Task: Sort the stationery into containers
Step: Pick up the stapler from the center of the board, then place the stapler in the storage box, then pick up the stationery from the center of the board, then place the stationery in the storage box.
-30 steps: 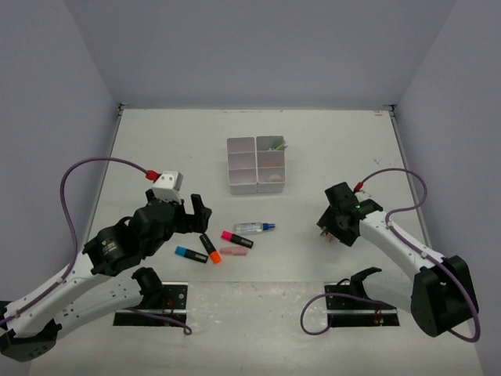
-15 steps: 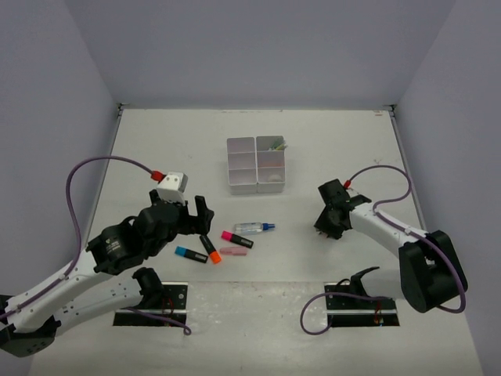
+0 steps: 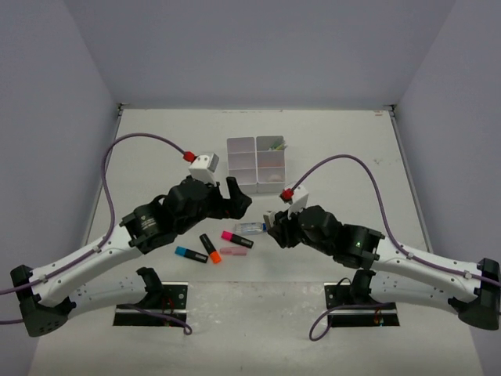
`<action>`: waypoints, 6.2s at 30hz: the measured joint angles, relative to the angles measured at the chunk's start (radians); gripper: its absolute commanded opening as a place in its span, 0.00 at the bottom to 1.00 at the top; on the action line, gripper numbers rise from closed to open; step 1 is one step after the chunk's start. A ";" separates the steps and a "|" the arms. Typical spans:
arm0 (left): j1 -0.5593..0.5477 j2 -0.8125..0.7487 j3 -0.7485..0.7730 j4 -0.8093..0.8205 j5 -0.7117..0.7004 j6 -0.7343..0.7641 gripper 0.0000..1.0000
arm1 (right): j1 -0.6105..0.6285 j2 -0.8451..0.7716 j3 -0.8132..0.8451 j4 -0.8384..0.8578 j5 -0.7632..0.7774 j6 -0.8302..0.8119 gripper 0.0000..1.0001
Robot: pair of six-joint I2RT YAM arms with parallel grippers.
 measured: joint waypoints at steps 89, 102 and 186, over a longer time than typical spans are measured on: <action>0.590 0.919 0.432 0.390 1.000 1.411 0.08 | 0.103 -0.400 0.024 -0.181 0.392 0.074 0.99; 0.593 0.950 0.449 0.394 0.957 1.426 0.48 | 0.103 -0.390 0.024 -0.195 0.375 0.084 0.99; 0.595 -0.425 -0.261 0.008 -0.030 0.511 1.00 | -0.402 0.738 0.616 -0.044 -0.059 -0.438 0.00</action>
